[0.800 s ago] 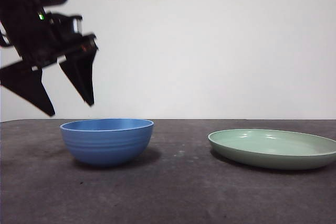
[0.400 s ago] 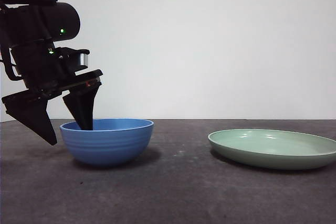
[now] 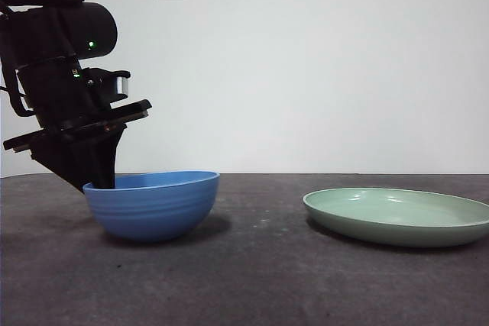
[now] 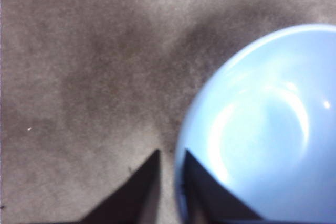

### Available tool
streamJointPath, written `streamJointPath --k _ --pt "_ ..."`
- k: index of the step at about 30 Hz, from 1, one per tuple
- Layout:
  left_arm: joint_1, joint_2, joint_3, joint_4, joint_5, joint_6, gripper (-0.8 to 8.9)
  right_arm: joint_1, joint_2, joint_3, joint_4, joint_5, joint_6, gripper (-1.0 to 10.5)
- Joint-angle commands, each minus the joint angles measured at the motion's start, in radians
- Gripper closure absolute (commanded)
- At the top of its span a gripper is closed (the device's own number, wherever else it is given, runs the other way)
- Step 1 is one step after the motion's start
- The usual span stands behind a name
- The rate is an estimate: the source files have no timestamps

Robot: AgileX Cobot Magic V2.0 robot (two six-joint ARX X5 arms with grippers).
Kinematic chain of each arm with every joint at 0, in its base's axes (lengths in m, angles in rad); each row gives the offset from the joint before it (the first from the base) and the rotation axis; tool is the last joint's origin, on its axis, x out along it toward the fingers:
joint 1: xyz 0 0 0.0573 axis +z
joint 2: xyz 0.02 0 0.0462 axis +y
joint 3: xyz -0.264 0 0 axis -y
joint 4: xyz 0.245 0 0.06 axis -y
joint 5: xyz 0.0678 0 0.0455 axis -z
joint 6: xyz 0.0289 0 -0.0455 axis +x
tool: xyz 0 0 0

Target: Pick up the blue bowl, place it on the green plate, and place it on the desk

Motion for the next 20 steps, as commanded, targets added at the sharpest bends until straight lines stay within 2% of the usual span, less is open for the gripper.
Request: streamJointPath --k 1,9,20 --pt "-0.004 0.013 0.021 0.003 -0.002 -0.019 7.98 0.004 0.005 0.017 0.01 0.0 0.011 5.4" --pt "-0.005 -0.002 0.022 0.003 -0.001 -0.027 7.98 0.003 0.005 0.017 0.01 0.0 0.011 5.4" --pt "-0.065 -0.15 0.078 -0.031 0.0 -0.053 7.98 0.003 0.004 0.017 0.01 0.0 0.011 5.4"
